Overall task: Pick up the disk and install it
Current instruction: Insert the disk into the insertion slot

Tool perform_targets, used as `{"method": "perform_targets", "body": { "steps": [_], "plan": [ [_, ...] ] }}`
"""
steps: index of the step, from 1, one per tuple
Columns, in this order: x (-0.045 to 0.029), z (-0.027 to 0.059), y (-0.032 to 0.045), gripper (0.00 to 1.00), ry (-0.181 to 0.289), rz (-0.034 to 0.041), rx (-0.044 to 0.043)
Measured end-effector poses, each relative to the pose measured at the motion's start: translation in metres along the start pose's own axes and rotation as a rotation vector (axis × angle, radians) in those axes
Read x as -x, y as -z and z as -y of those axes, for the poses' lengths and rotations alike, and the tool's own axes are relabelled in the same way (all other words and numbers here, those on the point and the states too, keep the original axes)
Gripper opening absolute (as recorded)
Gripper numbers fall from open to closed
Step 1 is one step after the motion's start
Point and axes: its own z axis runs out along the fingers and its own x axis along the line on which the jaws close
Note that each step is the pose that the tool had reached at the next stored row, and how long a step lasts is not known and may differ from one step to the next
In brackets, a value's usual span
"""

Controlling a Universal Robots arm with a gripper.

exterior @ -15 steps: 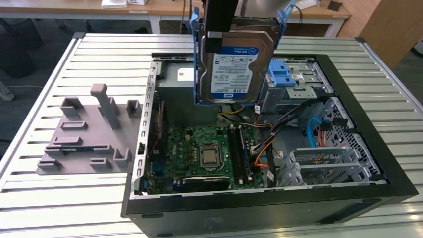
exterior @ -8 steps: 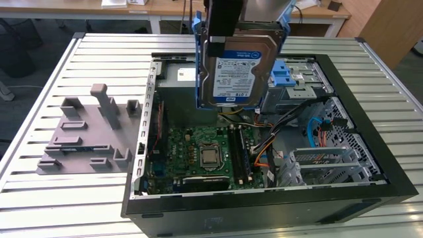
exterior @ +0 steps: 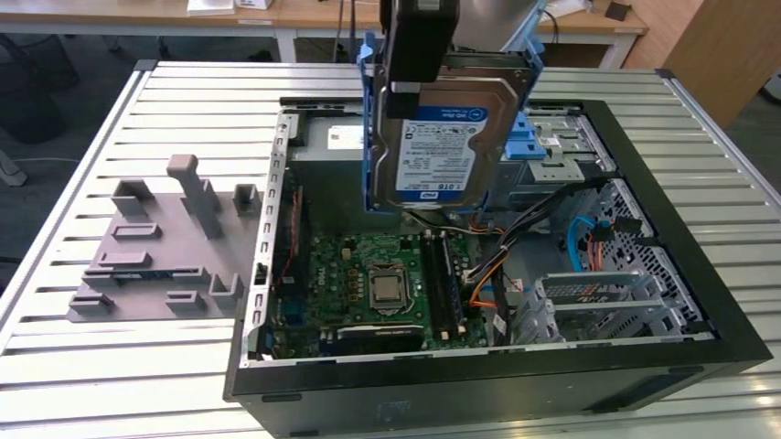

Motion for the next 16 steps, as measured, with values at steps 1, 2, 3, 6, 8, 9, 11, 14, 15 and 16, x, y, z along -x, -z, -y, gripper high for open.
{"method": "perform_targets", "body": {
  "steps": [1,2,3,6,8,9,11,14,15,16],
  "plan": [
    [-0.0023,0.0005,-0.0001,0.36,0.0,0.0,0.0],
    [-0.0043,0.0012,-0.0002,0.36,0.0,-0.0001,0.0001],
    [-0.0061,0.0021,-0.0003,0.36,0.0,0.0,0.0001],
    [-0.0118,0.0102,-0.001,0.36,0.0,0.0,0.0],
    [-0.0133,0.0134,-0.0013,0.36,0.0,0.0001,0.0],
    [-0.0138,0.0147,-0.0015,0.36,0.0,0.0002,0.0],
    [-0.0146,0.0161,-0.0018,0.36,0.0,0.0,0.0],
    [-0.0163,0.017,-0.0023,0.36,0.0,-0.0001,0.0001],
    [-0.0169,0.0172,-0.0025,0.36,0.0,-0.0002,0.0],
    [-0.0176,0.0173,-0.0025,0.36,0.0,-0.0005,0.0001]
  ]
}}
